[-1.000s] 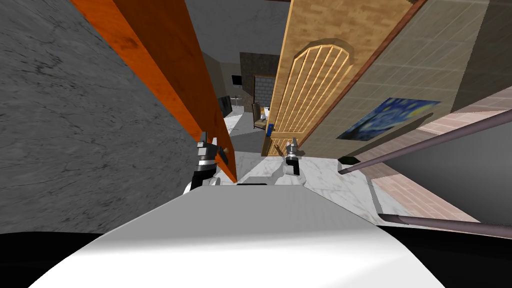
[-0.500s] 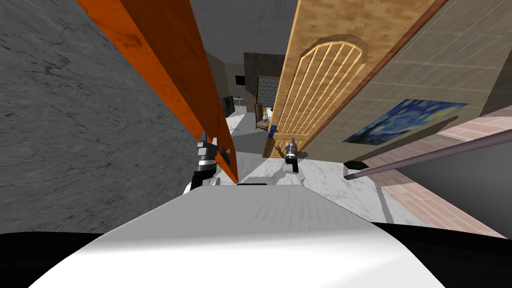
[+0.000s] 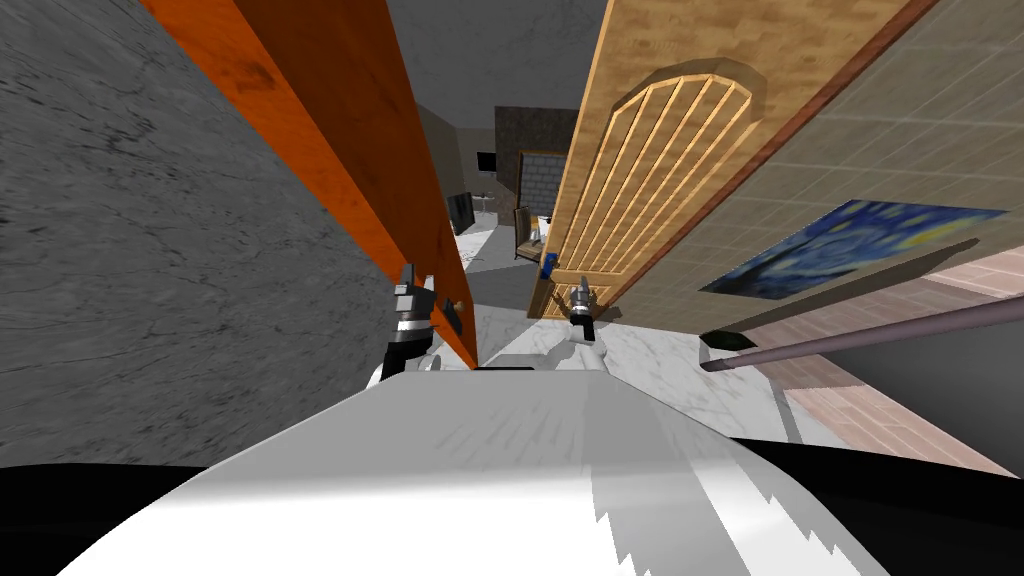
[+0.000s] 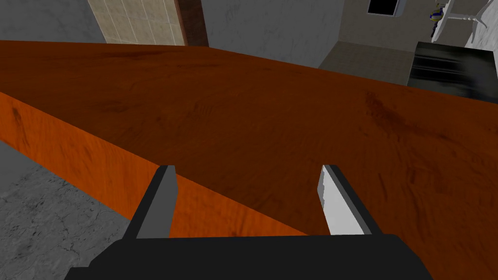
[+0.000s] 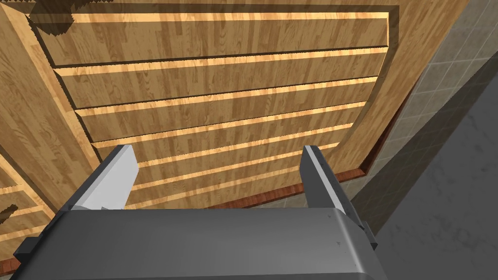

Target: Pull the door open

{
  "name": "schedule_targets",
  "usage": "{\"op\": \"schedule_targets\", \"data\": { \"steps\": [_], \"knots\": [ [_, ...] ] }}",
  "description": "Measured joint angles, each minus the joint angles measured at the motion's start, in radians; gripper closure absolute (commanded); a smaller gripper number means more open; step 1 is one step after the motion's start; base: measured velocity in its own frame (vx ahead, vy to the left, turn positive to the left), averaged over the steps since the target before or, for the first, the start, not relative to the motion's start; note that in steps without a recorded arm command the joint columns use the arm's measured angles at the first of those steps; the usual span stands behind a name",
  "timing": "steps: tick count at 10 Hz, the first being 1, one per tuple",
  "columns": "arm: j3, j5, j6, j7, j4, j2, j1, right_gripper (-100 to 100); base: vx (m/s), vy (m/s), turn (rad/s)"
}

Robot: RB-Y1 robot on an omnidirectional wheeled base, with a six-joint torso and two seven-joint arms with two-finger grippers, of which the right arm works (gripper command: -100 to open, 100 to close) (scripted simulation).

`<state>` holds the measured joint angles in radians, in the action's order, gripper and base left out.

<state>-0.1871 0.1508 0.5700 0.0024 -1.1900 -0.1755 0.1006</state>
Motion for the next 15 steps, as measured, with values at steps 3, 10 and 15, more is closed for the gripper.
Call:
{"op": "schedule_targets", "data": {
  "steps": [3,10,15],
  "knots": [
    [-0.010,0.011,-0.008,0.006,0.076,-0.013,0.045,-100,0.057,-0.014,0.071],
    [-0.029,0.035,-0.016,0.021,0.247,-0.035,0.141,-100,0.029,-0.021,0.094],
    [-0.036,0.042,-0.020,0.029,0.303,-0.040,0.173,-100,0.005,-0.019,0.004]
  ]
}}
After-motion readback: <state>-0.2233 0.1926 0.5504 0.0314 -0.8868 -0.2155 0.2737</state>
